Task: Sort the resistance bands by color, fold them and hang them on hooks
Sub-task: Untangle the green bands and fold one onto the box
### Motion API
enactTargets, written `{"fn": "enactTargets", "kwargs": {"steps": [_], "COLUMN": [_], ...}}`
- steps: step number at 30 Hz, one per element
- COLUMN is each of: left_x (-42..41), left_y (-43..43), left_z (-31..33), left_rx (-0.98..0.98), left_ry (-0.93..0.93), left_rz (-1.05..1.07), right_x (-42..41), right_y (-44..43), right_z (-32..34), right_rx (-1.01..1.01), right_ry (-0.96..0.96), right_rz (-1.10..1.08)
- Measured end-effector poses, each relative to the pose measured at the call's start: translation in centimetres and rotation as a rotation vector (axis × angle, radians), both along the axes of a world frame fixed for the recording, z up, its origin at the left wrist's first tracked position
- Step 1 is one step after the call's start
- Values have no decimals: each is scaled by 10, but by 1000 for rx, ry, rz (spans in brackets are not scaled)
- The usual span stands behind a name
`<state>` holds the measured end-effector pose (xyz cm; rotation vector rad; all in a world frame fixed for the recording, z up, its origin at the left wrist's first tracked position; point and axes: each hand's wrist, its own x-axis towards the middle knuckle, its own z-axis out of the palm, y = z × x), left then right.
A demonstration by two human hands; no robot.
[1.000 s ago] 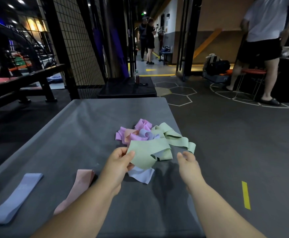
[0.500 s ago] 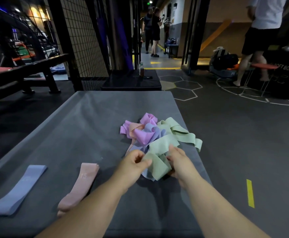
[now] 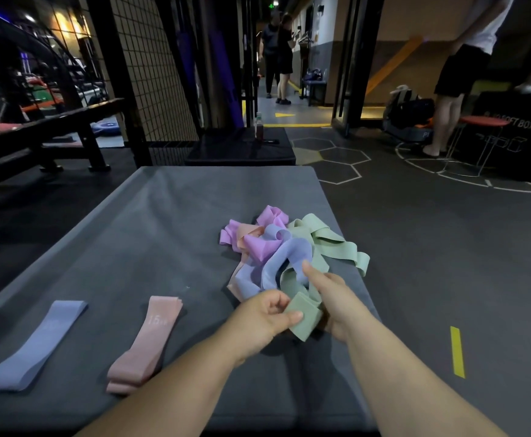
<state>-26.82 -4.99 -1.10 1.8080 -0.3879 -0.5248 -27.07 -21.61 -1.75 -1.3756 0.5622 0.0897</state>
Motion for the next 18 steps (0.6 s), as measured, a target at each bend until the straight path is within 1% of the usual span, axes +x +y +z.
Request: {"fn": "enactTargets", "kwargs": {"steps": [3,6,8,11,13,16,17,18], "left_x": [-1,2,5,13,20,26,29,32], "left_y": [-6,-8,-10,-15,-21,-32,-35,-37], "left_z": [-3,-3,-3,-6,-8,-2,-1,-1], "left_rx": [39,-5,-5,77,75,60,84,137], "left_ry": [-29,-26,-43,-138,-183,-247,-288,-375], "left_rz": [60,169,188,231,253,231,214,198], "right_x": [-4,-8,-12,-19,-19,-20,-21,-22], "right_y": [-2,-8,-13,-16,-20,-25,-25,-26], "right_z": [-4,-1,2,5,2,1,1,2], "right_rx": [-90,-96,-113,-116,-103,-112,-136,-172], "right_ry": [11,-19,-43,-79,-95,-81,-77,-79], "right_rz": [-6,-11,-5,-18,-43,-37,-38,-43]}}
